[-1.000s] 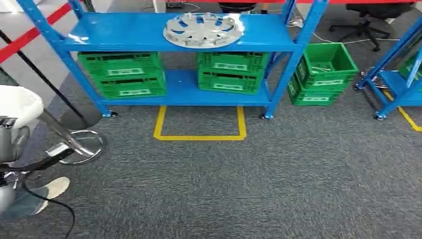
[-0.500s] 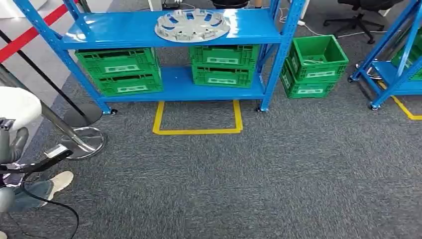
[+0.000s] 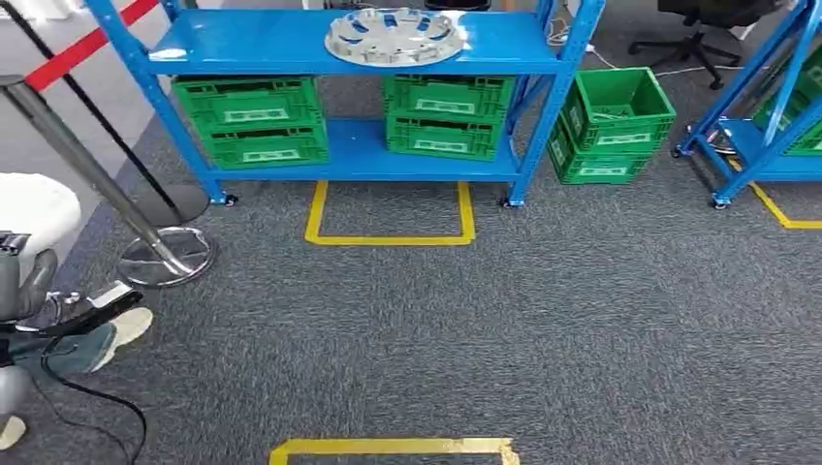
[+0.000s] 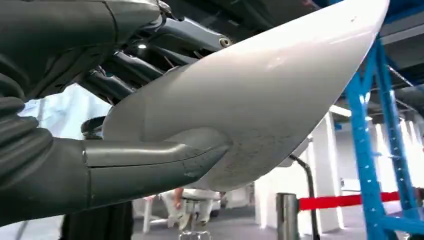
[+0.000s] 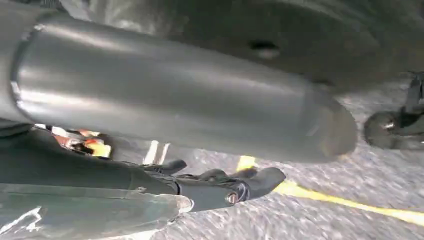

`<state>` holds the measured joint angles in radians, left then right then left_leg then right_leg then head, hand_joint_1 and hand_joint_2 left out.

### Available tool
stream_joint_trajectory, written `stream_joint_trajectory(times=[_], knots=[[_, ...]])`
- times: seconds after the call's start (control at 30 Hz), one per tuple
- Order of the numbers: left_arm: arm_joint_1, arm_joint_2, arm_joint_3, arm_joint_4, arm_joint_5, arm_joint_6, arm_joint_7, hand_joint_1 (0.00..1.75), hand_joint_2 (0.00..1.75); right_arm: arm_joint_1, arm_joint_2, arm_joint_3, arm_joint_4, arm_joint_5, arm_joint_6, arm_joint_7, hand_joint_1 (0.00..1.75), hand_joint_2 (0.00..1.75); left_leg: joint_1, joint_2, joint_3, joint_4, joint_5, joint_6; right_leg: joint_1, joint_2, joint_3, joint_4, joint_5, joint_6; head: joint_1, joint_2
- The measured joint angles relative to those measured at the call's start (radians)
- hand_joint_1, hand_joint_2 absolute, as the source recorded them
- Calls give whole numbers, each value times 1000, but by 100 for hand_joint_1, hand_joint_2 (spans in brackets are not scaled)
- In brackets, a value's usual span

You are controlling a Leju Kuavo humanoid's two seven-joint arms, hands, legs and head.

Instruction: Take the parts from the cabinet and place them on the table.

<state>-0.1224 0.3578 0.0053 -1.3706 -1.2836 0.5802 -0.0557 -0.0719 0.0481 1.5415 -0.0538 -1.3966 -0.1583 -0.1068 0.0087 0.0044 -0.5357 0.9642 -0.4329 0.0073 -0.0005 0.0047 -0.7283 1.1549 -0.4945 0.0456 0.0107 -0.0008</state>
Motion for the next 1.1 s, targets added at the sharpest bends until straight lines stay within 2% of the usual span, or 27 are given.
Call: stream_joint_trajectory(times=[0.03,0.07,0.1,0.13,0.17,0.2,0.27,0.3,0.37,0.4,0.43,0.47,0.53,0.57,0.6,0.63,0.7,0.73,0.77,0.8,0.83,0.87,0.9,0.93,0.97,1.0,1.1], knots=[[0,-1,2,0,7,-2,-2,175,175,-2,0,0,0,0,0,0,0,0,-2,0,-15,0,12,1,0,0,-16,84,-43,0,0,0],[0,-2,5,0,8,-4,-4,175,175,-4,0,1,0,0,0,0,0,0,-3,0,-31,1,25,1,0,0,-23,148,-58,0,0,0],[1,-4,6,0,10,-4,-6,175,175,-5,0,1,0,0,0,0,0,0,-5,0,-47,1,34,0,0,0,-12,170,-38,-2,0,0],[2,-5,7,0,10,-5,-8,175,175,-6,0,2,0,0,0,0,0,0,-6,0,-62,1,45,-1,1,0,14,160,8,-5,0,0],[3,-5,8,0,9,-5,-8,175,175,-6,0,3,0,0,0,0,0,0,-6,-1,-75,2,56,-3,1,0,53,123,53,-9,0,0],[3,-5,10,0,8,-5,-8,175,175,-6,0,5,0,1,0,0,0,0,-7,-2,-87,2,67,-7,2,0,118,47,76,-16,0,0],[4,-3,15,-1,9,-5,-8,175,175,-10,0,6,0,8,-3,-3,0,0,-9,-2,-96,5,82,-18,9,1,255,-144,-6,-25,-1,0],[5,-3,17,-2,10,-5,-8,175,175,-14,0,6,0,12,-3,-5,0,0,-9,-1,-96,5,91,-23,10,0,261,-171,-22,-24,-2,0],[5,-3,18,-3,11,-5,-8,175,175,-13,0,6,0,16,-3,-5,0,0,-3,0,-97,0,105,-36,16,2,243,-166,-16,-32,-2,0],[7,-3,18,-4,11,-5,-8,175,175,-13,0,6,0,17,-3,-5,0,0,-2,-1,-100,2,107,-42,10,1,240,-171,-4,-42,0,0],[10,-2,20,-4,11,-5,-8,175,175,-12,0,6,0,17,-3,-5,0,0,0,-2,-107,18,76,-47,8,-3,238,-173,4,-49,-1,0],[11,0,23,-6,11,-5,-8,175,175,-12,0,6,0,17,-3,-5,0,0,0,-2,-126,68,18,-52,8,-3,235,-172,13,-57,-7,0],[12,0,26,-6,14,-5,-8,175,175,-12,0,6,0,17,-3,-5,0,0,1,-2,-175,222,-78,-60,8,-4,217,-171,29,-59,-8,0],[15,0,26,-6,14,-5,-8,175,175,-11,0,6,0,18,-3,-5,0,0,1,-2,-195,292,-99,-63,8,-4,206,-170,36,-59,-8,0],[18,-1,26,-6,14,-6,-8,175,175,-10,0,6,0,18,-3,-5,0,0,2,-2,-195,316,-94,-65,8,-4,198,-170,42,-58,-9,0],[20,-1,27,-6,14,-6,-8,175,175,-9,0,6,0,19,-3,-3,0,0,3,-2,-170,294,-72,-65,8,-4,191,-168,47,-56,-9,0],[19,0,32,-6,23,-11,-8,175,175,-9,0,6,0,21,-3,-2,0,0,7,-1,-68,136,-7,-66,6,-4,182,-165,52,-50,-8,0],[19,0,35,-6,29,-14,-8,175,175,-10,0,6,0,21,-3,0,0,0,10,0,-12,51,9,-68,8,-4,180,-161,54,-46,-9,0],[18,0,37,-6,35,-16,-10,175,175,-11,0,6,0,24,-3,1,0,0,5,-3,14,12,-6,-64,13,-2,171,-155,55,-41,-10,0],[21,0,38,-6,39,-16,-11,175,175,-12,0,6,0,25,-3,3,0,0,5,-7,4,14,-1,-51,15,-2,169,-155,58,-35,-6,0],[22,0,39,-6,44,-17,-13,175,175,-12,0,6,0,26,-3,6,0,0,4,-7,1,10,-4,-44,15,-1,167,-153,61,-32,-10,0],[25,-1,39,-6,55,-17,-17,175,175,-12,0,6,0,27,-4,9,0,0,6,-6,-2,8,-2,-43,17,-2,162,-149,54,-40,-6,0],[26,0,40,-6,64,-17,-22,175,175,-11,0,6,0,29,-6,11,0,0,5,-7,-3,8,-2,-42,17,-3,152,-150,55,-70,-7,0],[28,0,42,-6,72,-17,-26,175,175,-11,0,6,0,31,-7,13,0,0,3,-7,-4,8,-1,-41,18,-3,152,-151,54,-83,-3,0],[30,0,43,-6,77,-17,-29,175,175,-11,1,6,0,33,-7,15,0,0,1,-7,-5,8,1,-37,17,-3,150,-152,58,-85,-4,0],[31,0,45,-6,83,-17,-35,175,175,-11,1,6,0,34,-8,15,0,0,-1,-7,-7,8,3,-32,16,-3,150,-154,63,-81,-3,0],[37,0,51,-6,103,-15,-47,175,175,-12,4,7,0,35,-9,18,0,0,-4,-7,-14,8,9,-24,11,-3,149,-161,81,-50,-3,0]])
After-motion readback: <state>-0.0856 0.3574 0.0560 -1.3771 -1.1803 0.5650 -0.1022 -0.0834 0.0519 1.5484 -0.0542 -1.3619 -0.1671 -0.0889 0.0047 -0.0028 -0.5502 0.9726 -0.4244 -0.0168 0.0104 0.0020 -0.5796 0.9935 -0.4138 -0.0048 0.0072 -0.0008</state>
